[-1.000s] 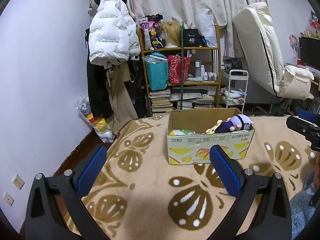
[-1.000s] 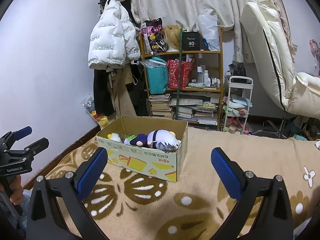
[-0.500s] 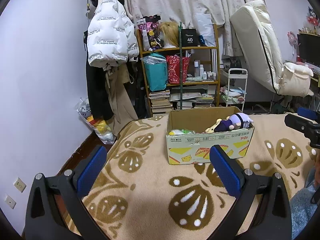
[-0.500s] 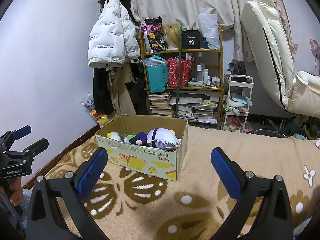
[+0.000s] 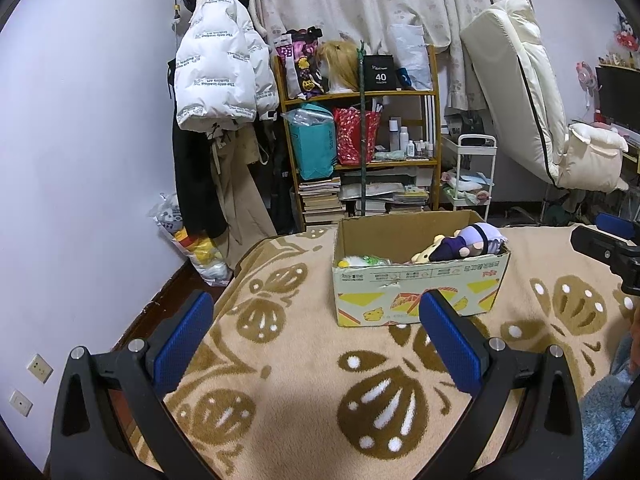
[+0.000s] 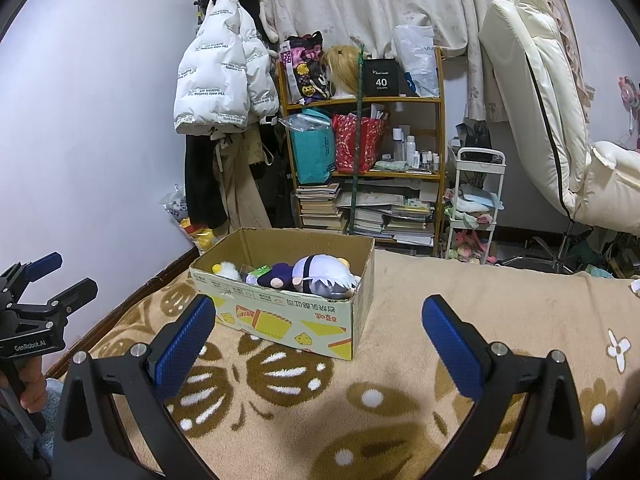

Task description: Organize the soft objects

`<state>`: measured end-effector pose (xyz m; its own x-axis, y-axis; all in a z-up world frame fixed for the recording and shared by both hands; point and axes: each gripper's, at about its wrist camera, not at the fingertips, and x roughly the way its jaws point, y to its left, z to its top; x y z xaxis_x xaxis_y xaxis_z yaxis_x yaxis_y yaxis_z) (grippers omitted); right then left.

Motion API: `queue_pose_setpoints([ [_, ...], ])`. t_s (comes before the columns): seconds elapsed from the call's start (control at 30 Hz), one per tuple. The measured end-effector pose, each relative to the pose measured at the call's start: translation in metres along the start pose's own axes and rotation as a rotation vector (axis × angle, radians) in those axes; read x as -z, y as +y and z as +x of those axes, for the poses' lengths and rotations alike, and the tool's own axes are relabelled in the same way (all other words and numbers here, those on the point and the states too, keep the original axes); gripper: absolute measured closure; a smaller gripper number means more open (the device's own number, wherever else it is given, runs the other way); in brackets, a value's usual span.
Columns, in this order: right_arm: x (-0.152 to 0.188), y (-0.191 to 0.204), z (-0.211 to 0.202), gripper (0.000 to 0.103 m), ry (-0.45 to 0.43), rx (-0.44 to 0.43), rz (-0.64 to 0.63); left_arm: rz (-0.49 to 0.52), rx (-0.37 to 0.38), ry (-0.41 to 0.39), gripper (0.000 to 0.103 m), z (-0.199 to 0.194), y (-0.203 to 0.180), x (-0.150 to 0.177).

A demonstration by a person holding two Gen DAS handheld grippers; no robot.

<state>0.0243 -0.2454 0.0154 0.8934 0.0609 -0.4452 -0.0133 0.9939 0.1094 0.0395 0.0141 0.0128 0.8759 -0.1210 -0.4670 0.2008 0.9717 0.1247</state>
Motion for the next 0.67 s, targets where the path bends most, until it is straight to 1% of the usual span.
queue_pose_setpoints([
  [0.27,-0.0006,-0.0002,0.0,0.0,0.002,0.0,0.0,-0.013,-0.003,0.009,0.002,0.0022,0.0049,-0.0012],
  [0.67,0.0002,-0.0022,0.0,0.0,0.005,0.001,0.0,-0.019,-0.021,-0.004,0.002,-0.0006,0.0086,-0.0037],
])
